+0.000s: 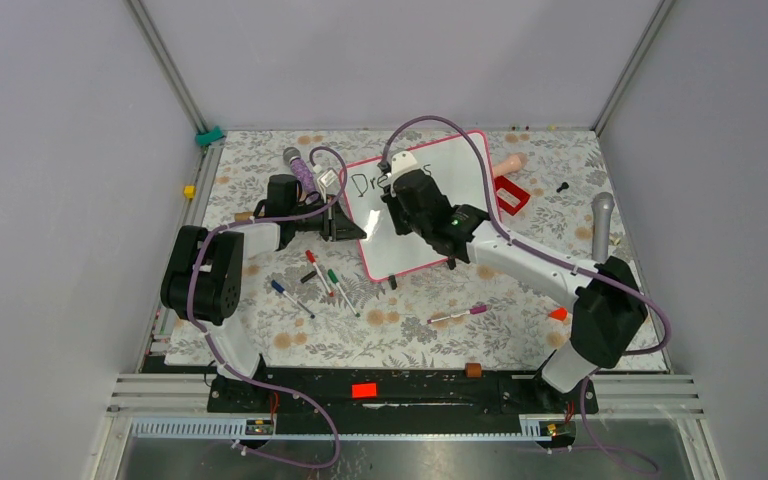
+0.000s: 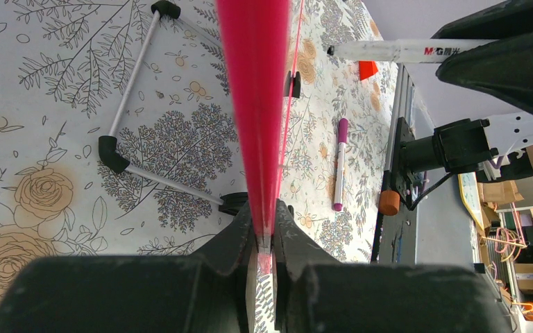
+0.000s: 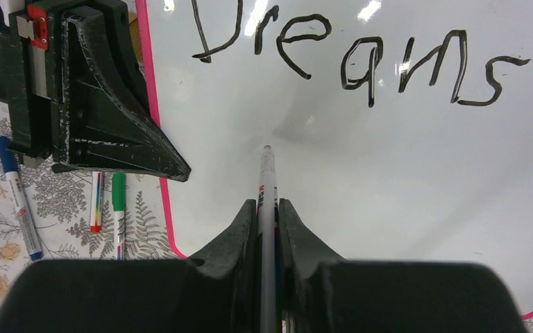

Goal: Write a sentence on the whiteboard

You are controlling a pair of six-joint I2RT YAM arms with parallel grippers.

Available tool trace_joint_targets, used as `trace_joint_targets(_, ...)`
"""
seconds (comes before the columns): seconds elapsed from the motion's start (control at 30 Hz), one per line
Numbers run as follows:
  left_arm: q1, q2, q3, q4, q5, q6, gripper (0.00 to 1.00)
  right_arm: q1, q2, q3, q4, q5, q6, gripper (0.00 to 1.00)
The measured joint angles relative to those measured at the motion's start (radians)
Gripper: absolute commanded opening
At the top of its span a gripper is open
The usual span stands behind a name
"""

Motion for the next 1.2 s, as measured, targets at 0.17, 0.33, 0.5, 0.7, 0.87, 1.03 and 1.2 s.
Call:
trace_joint_targets(0.17,0.000,0.000,0.000,0.000,0.000,0.000,0.00,0.018,0.015,0.015,0.000,0.056,-0.008,0.00)
trace_joint_targets(0.33,0.000,0.000,0.000,-0.001,0.000,0.000,0.00,0.021,0.021,0.026,0.000,0.096,-0.014,0.00)
trace_joint_targets(0.5,0.000,0.000,0.002,-0.003,0.000,0.000,0.00,0.022,0.054,0.064,-0.011,0.112,-0.019,0.00)
trace_joint_targets(0.7,0.000,0.004,0.006,-0.008,0.000,0.000,0.00,0.022,0.092,0.084,-0.031,0.113,-0.022,0.00)
trace_joint_targets(0.87,0.000,0.006,0.007,-0.008,0.002,0.000,0.00,0.024,0.093,0.085,-0.033,0.118,-0.022,0.00)
trace_joint_targets(1.03,0.000,0.006,0.007,-0.008,0.002,0.000,0.00,0.024,0.092,0.083,-0.035,0.118,-0.022,0.00)
trace_joint_targets(1.2,0.000,0.006,0.008,-0.008,0.002,0.000,0.00,0.025,0.082,0.058,-0.037,0.119,-0.021,0.00)
